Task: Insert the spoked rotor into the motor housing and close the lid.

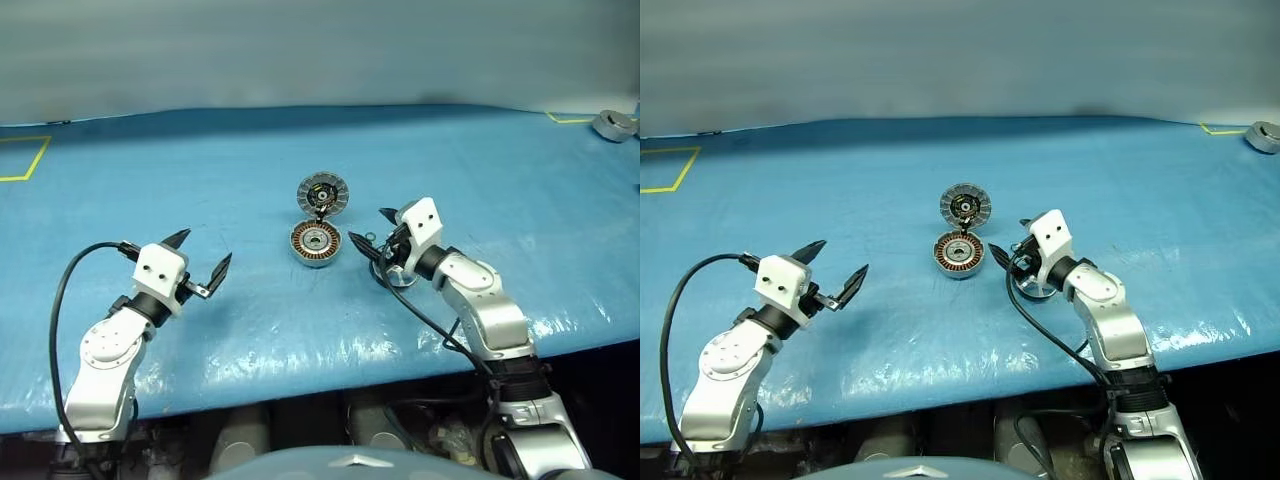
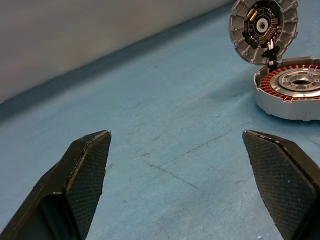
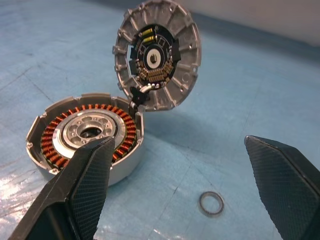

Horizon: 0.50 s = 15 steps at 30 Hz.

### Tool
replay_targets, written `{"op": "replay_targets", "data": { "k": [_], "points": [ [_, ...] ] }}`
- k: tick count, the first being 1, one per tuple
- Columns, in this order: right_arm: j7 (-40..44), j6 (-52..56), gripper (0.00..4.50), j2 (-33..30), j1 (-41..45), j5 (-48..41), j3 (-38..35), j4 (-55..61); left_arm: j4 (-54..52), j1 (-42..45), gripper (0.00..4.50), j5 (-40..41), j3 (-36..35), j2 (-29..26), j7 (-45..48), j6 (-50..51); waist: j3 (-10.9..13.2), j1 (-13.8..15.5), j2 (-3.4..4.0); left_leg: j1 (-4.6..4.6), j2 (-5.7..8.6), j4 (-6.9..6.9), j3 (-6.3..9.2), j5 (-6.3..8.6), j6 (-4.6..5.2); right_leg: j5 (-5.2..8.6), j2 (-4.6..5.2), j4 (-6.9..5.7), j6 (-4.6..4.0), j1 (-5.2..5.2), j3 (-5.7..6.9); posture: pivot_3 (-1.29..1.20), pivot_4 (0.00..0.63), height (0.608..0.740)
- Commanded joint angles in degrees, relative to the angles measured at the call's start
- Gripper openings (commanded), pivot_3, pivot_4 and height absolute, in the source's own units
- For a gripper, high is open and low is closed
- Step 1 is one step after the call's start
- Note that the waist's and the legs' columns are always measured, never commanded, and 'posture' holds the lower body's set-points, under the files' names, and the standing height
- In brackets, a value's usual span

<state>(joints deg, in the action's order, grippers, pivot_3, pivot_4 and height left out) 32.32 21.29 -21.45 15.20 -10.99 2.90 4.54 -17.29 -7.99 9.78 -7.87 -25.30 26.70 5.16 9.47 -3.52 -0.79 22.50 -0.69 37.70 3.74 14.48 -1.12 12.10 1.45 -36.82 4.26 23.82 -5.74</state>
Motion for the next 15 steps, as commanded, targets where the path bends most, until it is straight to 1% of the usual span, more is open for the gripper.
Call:
{"op": "replay_targets", "data": {
  "k": [1, 4, 7, 11, 15],
  "points": [
    [1.41, 0.59, 4.36, -0.95, 0.48, -0.93, -0.44, 1.23, -1.46, 0.33, 4.49, 3.83, -0.48, -0.18, 2.46, 1.74, 0.00, -0.04, 0.01, 0.00, 0.00, 0.00, 0.00, 0.00, 0.00, 0.00, 0.00, 0.00, 0.00, 0.00, 0.00, 0.00, 0.150, 0.740],
    [3.15, 0.78, 4.36, -1.76, 0.80, -1.04, 0.22, 0.95, -2.53, 0.12, 4.49, 8.22, -0.56, -0.85, 5.76, 5.09, 0.00, -0.06, 0.00, -0.01, 0.00, 0.02, -0.01, 0.00, 0.00, 0.04, -0.01, 0.00, 0.06, -0.01, 0.00, 0.00, 0.150, 0.740],
    [4.04, 0.58, 4.36, -2.51, 1.38, -0.38, 0.94, 0.98, -2.43, 0.32, 4.49, 8.26, -0.54, -2.57, 7.06, 6.87, 0.01, -0.16, 0.00, -0.01, -0.01, 0.05, -0.01, 0.00, 0.00, 0.13, -0.02, -0.01, 0.21, -0.01, 0.00, 0.00, 0.150, 0.740],
    [2.90, -0.49, 4.36, -2.08, 1.88, -0.33, 0.06, 0.53, 0.01, 2.39, 4.49, 8.58, -0.95, -1.55, 7.67, 4.14, 0.01, -0.09, 0.00, 0.00, -0.01, 0.07, -0.01, 0.00, 0.00, 0.13, -0.02, -0.01, 0.21, -0.02, 0.00, 0.00, 0.150, 0.740],
    [2.39, -1.56, 4.36, -2.10, 0.92, -0.44, -0.38, 0.24, 2.18, 3.53, 4.49, 9.12, -0.39, -1.59, 9.35, 3.55, 0.01, -0.02, 0.00, 0.00, -0.01, 0.08, -0.01, 0.00, 0.00, 0.12, -0.02, -0.01, 0.21, -0.03, 0.00, 0.00, 0.150, 0.740]
  ]
}}
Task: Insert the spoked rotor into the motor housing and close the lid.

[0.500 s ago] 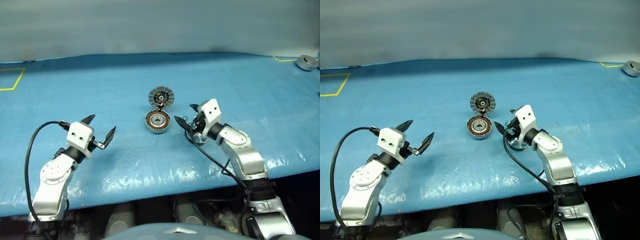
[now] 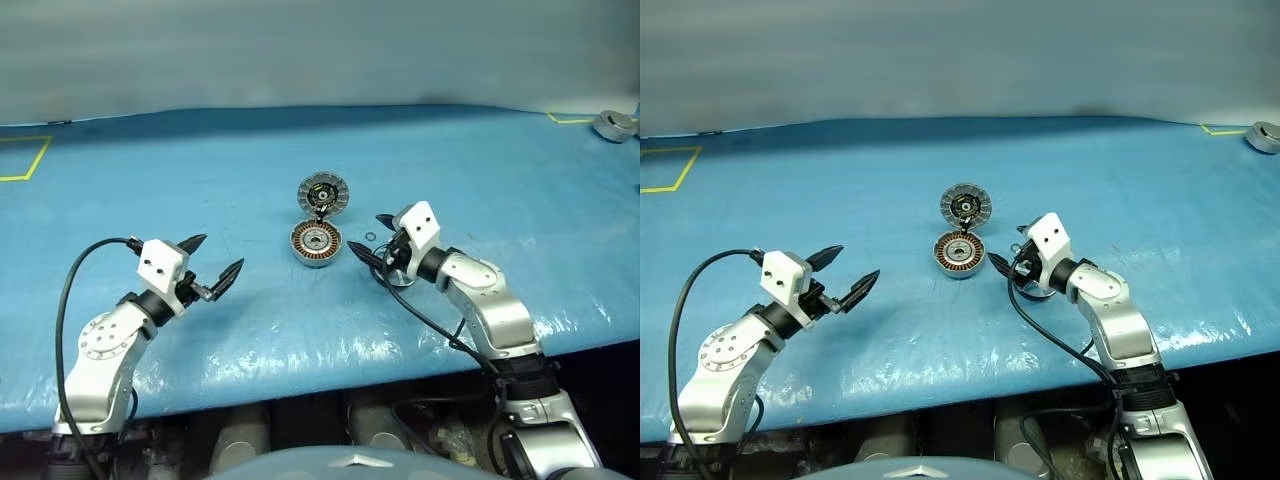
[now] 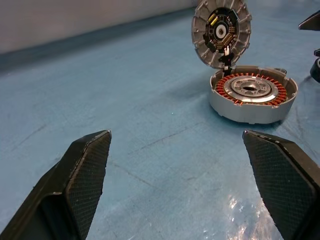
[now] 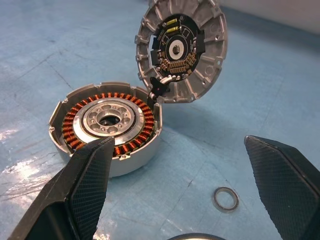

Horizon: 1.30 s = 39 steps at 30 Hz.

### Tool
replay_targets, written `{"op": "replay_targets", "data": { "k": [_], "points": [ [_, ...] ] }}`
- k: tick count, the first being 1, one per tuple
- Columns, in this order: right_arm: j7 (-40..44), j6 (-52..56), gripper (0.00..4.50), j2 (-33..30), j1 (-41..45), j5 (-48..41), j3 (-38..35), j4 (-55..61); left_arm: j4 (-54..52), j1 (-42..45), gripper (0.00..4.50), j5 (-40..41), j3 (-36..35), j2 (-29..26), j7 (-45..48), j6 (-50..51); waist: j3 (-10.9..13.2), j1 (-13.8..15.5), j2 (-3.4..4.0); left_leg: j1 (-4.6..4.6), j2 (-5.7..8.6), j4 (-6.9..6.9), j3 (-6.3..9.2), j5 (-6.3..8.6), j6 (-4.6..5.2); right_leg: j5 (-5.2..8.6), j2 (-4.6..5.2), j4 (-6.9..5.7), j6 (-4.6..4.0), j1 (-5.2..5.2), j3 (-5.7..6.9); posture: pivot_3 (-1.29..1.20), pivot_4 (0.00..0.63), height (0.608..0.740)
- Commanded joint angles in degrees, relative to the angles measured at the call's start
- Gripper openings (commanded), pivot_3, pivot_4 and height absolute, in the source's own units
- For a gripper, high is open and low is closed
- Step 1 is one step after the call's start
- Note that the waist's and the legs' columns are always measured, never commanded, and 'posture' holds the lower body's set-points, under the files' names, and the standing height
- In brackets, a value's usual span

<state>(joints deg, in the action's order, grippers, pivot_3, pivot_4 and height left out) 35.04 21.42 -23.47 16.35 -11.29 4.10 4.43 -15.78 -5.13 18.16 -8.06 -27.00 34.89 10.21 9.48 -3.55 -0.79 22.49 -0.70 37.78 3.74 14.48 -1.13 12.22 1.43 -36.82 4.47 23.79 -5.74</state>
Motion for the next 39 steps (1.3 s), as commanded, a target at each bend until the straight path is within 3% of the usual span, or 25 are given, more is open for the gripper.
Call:
{"op": "replay_targets", "data": {
  "k": [1, 27, 29, 34, 39],
  "points": [
    [-0.40, -1.87, 4.36, -0.13, -0.45, -0.21, -1.70, 0.34, 1.00, 0.97, 4.49, 1.05, -0.18, 0.24, 1.47, -1.65, 0.00, 0.00, 0.00, 0.01, 0.00, -0.01, 0.00, 0.00, 0.00, 0.00, 0.00, 0.00, 0.00, 0.01, 0.00, 0.00, 0.150, 0.740],
    [0.70, 0.47, 4.36, -0.81, -2.03, -1.87, -2.82, 1.28, 3.14, 3.47, 4.49, 1.87, 0.74, 4.09, 3.54, -4.19, 0.00, 0.01, 0.00, 0.01, 0.00, 0.02, 0.00, 0.00, 0.00, -0.02, 0.00, 0.00, 0.03, 0.00, 0.00, 0.00, 0.150, 0.740],
    [1.76, 1.07, 4.36, -2.61, -2.11, -0.06, -0.90, 2.91, 3.13, 3.58, 4.49, 1.77, 0.83, 4.14, 3.53, -4.19, 0.00, 0.00, 0.00, 0.02, 0.00, 0.02, 0.00, 0.00, 0.00, -0.02, 0.00, 0.00, 0.03, 0.00, 0.00, 0.00, 0.150, 0.740],
    [11.54, -3.03, 4.36, -13.04, 2.78, 11.44, 12.61, 9.49, 3.72, 4.10, 4.49, 1.24, 1.26, 4.36, 3.37, -4.38, 0.02, -0.20, 0.04, 0.01, 0.01, 0.03, -0.02, 0.00, 0.00, -0.01, 0.01, 0.00, 0.04, 0.02, -0.01, 0.00, 0.150, 0.740],
    [20.11, -7.46, 4.36, -14.79, 12.74, 17.13, 21.54, 7.73, 4.76, 5.06, 4.49, 0.39, 2.09, 4.46, 3.20, -4.89, 0.03, -0.29, 0.02, -0.05, -0.01, 0.08, -0.03, -0.01, 0.00, -0.02, -0.02, -0.02, 0.04, -0.01, -0.01, 0.00, 0.150, 0.740]
  ]
}}
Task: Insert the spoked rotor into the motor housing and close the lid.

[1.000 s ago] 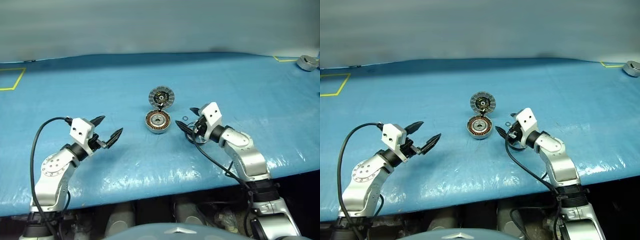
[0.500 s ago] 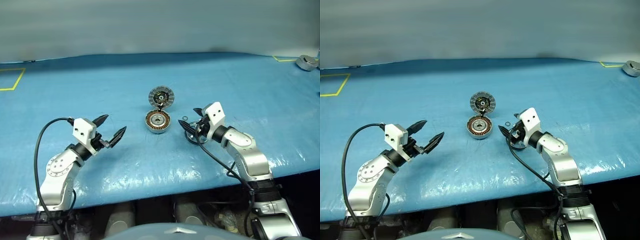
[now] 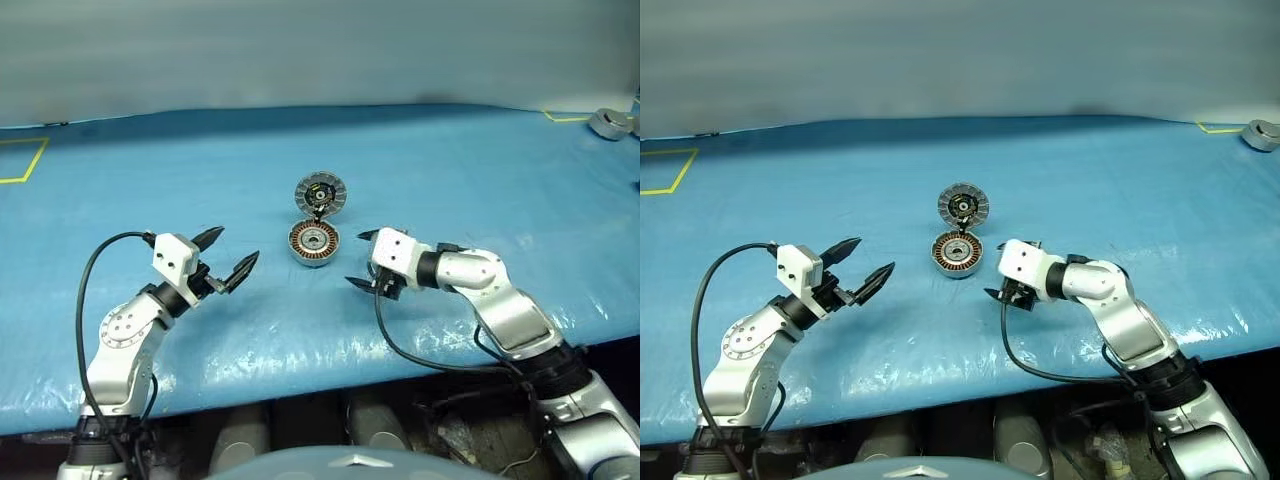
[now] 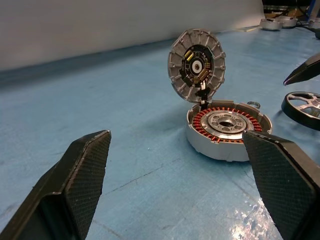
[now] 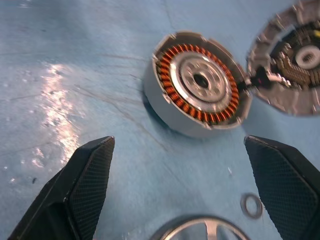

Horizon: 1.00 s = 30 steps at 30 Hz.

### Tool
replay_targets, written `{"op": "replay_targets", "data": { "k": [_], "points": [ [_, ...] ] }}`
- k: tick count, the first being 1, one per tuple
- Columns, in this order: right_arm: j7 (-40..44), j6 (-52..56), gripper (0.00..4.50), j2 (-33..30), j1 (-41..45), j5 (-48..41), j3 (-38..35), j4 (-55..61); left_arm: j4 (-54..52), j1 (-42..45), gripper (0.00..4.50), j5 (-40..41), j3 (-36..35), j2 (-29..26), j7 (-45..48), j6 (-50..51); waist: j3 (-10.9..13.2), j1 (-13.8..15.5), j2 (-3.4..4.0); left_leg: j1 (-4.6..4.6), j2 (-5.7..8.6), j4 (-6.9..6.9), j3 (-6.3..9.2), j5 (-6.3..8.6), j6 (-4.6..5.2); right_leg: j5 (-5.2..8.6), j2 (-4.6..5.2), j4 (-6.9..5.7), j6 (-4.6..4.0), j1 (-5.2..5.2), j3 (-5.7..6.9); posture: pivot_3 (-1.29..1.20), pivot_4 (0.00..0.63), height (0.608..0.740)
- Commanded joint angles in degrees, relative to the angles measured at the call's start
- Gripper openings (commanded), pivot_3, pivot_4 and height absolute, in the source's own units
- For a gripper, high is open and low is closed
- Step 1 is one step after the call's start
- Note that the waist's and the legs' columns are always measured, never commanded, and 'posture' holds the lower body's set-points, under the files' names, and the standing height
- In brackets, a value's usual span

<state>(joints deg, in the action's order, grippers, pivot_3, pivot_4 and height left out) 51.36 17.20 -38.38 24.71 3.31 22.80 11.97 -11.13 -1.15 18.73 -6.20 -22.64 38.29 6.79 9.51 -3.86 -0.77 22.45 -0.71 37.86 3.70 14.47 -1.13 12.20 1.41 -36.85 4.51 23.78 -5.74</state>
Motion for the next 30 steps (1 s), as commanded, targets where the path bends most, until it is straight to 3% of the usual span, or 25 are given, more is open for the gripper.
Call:
{"op": "replay_targets", "data": {
  "k": [1, 11, 24, 30],
  "points": [
    [4.23, -4.33, 4.36, 0.87, 6.39, 3.42, 3.70, -1.56, 0.19, 1.29, 4.49, -0.25, 0.35, 0.13, -0.21, -1.49, 0.00, 0.11, -0.02, 0.01, 0.00, 0.01, 0.00, 0.00, 0.00, -0.01, 0.00, 0.00, 0.01, 0.00, 0.00, 0.00, 0.150, 0.740],
    [5.60, -14.25, 4.36, 7.53, 17.61, 12.56, 10.22, -22.30, 0.88, 1.70, 4.49, -0.45, 0.41, 0.36, -1.18, -2.77, 0.02, 0.57, -0.05, 0.11, 0.08, -0.06, 0.09, 0.01, -0.01, -0.36, 0.07, 0.10, 0.00, 0.02, 0.03, 0.00, 0.150, 0.740],
    [8.16, -17.55, 4.36, 12.33, 19.55, 15.61, 11.27, -31.63, -0.16, -0.57, 4.49, -0.86, -0.06, 0.68, -3.16, -4.24, 0.02, 0.33, -0.04, 0.07, 0.07, -0.06, 0.12, 0.00, -0.01, -0.37, 0.07, 0.05, -0.02, 0.01, 0.07, 0.00, 0.150, 0.740],
    [9.96, -17.17, 2.50, 14.07, 18.94, 15.82, 11.37, -34.05, -0.35, -0.83, 4.50, -0.74, -0.15, 0.29, -3.44, -4.32, 0.00, 0.21, -0.03, -0.03, 0.05, -0.07, 0.12, 0.00, -0.01, -0.37, 0.06, 0.03, -0.02, -0.06, 0.09, 0.00, 0.150, 0.740]
  ]
}}
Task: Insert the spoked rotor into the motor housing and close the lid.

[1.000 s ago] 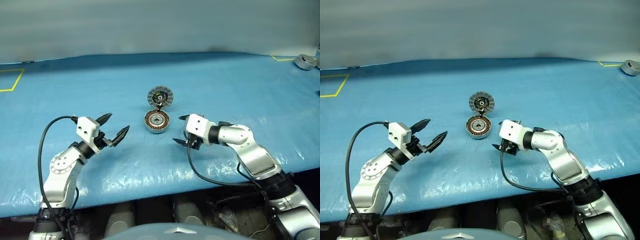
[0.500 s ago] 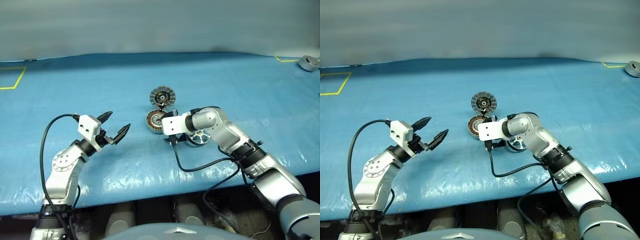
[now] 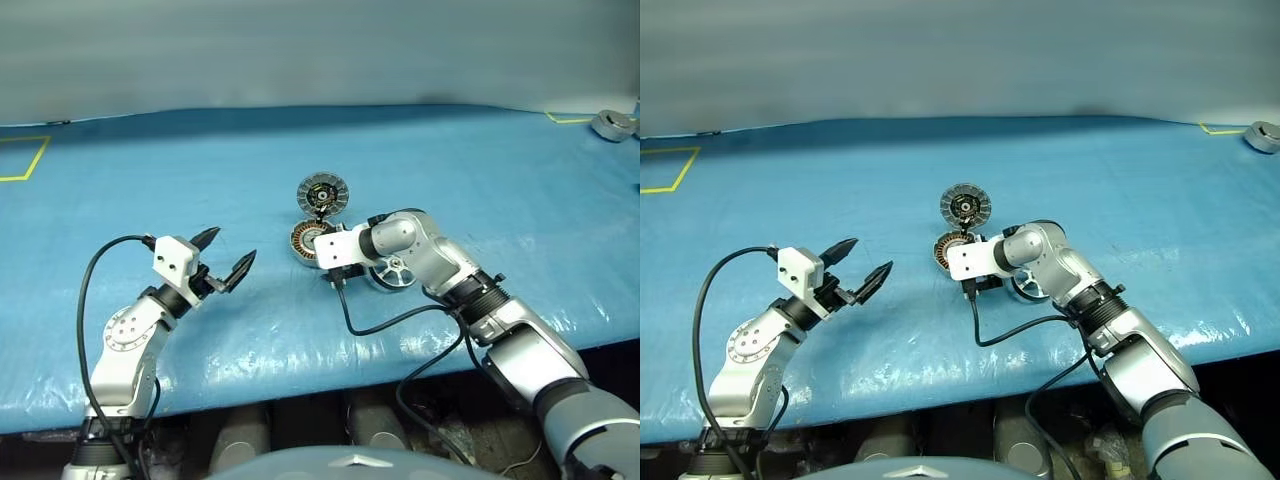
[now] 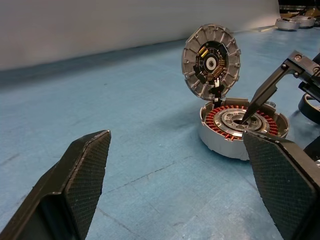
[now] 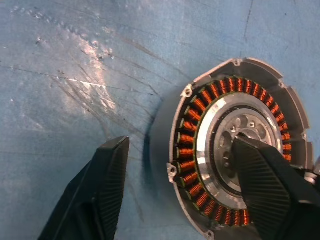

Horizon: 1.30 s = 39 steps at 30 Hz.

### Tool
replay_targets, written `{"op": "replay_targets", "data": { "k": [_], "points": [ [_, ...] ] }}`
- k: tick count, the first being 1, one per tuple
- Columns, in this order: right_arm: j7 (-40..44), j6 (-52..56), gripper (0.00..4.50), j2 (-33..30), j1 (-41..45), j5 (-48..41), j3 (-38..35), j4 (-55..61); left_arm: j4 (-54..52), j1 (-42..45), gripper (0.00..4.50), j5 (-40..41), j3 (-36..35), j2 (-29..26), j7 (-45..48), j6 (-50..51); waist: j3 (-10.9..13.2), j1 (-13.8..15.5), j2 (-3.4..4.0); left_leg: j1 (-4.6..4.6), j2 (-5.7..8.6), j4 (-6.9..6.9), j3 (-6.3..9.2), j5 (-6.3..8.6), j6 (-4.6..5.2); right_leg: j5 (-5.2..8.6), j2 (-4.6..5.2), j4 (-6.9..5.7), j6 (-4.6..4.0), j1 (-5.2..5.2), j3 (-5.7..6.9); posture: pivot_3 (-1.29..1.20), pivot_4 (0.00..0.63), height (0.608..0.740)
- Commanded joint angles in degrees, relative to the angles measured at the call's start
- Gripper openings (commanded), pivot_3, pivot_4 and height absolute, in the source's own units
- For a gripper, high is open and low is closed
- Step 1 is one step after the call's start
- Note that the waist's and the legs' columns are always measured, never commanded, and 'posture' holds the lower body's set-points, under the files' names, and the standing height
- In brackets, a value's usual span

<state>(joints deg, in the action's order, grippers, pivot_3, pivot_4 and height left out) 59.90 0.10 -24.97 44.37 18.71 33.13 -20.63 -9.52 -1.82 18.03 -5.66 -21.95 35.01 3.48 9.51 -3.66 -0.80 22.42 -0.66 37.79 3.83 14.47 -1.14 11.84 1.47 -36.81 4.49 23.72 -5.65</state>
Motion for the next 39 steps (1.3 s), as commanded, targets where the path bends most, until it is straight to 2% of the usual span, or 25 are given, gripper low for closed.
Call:
{"op": "replay_targets", "data": {
  "k": [1, 8, 19, 28, 32, 34, 39],
  "points": [
    [1.34, -0.08, 2.17, 0.84, -0.79, 0.48, 0.90, -1.47, -2.00, -0.21, 4.50, -0.03, -0.70, -0.43, -0.19, -1.00, -0.02, 0.01, -0.03, -0.01, 0.00, 0.00, 0.01, 0.00, 0.00, 0.00, 0.00, 0.00, 0.00, -0.01, 0.00, 0.00, 0.150, 0.740],
    [0.16, 2.66, 2.08, 1.29, -3.97, 0.14, -1.03, 5.70, -2.44, -0.75, 4.50, 0.14, -1.08, -0.92, -0.35, -0.62, -0.02, -0.07, -0.03, -0.02, 0.00, -0.03, 0.02, 0.00, 0.00, 0.01, 0.00, 0.00, -0.02, -0.01, 0.02, 0.00, 0.150, 0.740],
    [-1.67, 17.43, 2.08, 5.65, -16.69, -0.27, -0.03, 29.48, -2.04, -0.70, 4.50, 0.19, -1.14, -1.39, -0.82, 0.16, -0.02, -0.09, -0.02, 0.01, -0.03, -0.16, 0.12, -0.01, -0.03, 0.07, -0.02, -0.02, -0.09, 0.06, 0.11, 0.00, 0.150, 0.740],
    [-2.02, 23.06, 2.08, 5.70, -19.63, -0.96, 1.92, 34.41, -1.82, -0.74, 4.50, 0.17, -1.10, -1.45, -0.89, 0.37, -0.02, 0.06, -0.02, 0.02, -0.02, -0.12, 0.11, -0.04, -0.08, 0.16, -0.01, -0.01, 0.04, 0.06, 0.12, 0.00, 0.150, 0.740],
    [-4.06, 23.52, 3.51, 6.16, -19.76, -1.20, 1.33, 34.21, -1.78, -0.87, 4.50, 0.06, -1.04, -1.35, -0.98, 0.33, -0.02, 0.09, -0.02, 0.02, -0.02, -0.13, 0.13, -0.04, -0.09, 0.14, -0.01, -0.01, 0.01, 0.06, 0.13, 0.00, 0.150, 0.740],
    [-4.59, 23.65, 4.14, 7.49, -20.14, -4.95, -1.71, 37.57, -1.77, -0.92, 4.50, 0.07, -1.15, -1.40, -1.04, 0.36, -0.01, 0.09, -0.03, 0.03, -0.02, -0.13, 0.13, -0.04, -0.08, 0.15, -0.01, -0.01, 0.01, 0.06, 0.13, 0.00, 0.150, 0.740],
    [-4.43, 27.49, 4.14, 8.95, -21.19, -16.45, -10.79, 46.67, -1.68, -1.37, 4.50, 0.23, -1.26, -1.36, -1.08, 0.41, -0.01, 0.10, -0.02, 0.08, -0.03, -0.13, 0.20, -0.04, -0.08, 0.17, -0.01, -0.01, 0.06, 0.07, 0.17, 0.00, 0.150, 0.740]
  ]
}}
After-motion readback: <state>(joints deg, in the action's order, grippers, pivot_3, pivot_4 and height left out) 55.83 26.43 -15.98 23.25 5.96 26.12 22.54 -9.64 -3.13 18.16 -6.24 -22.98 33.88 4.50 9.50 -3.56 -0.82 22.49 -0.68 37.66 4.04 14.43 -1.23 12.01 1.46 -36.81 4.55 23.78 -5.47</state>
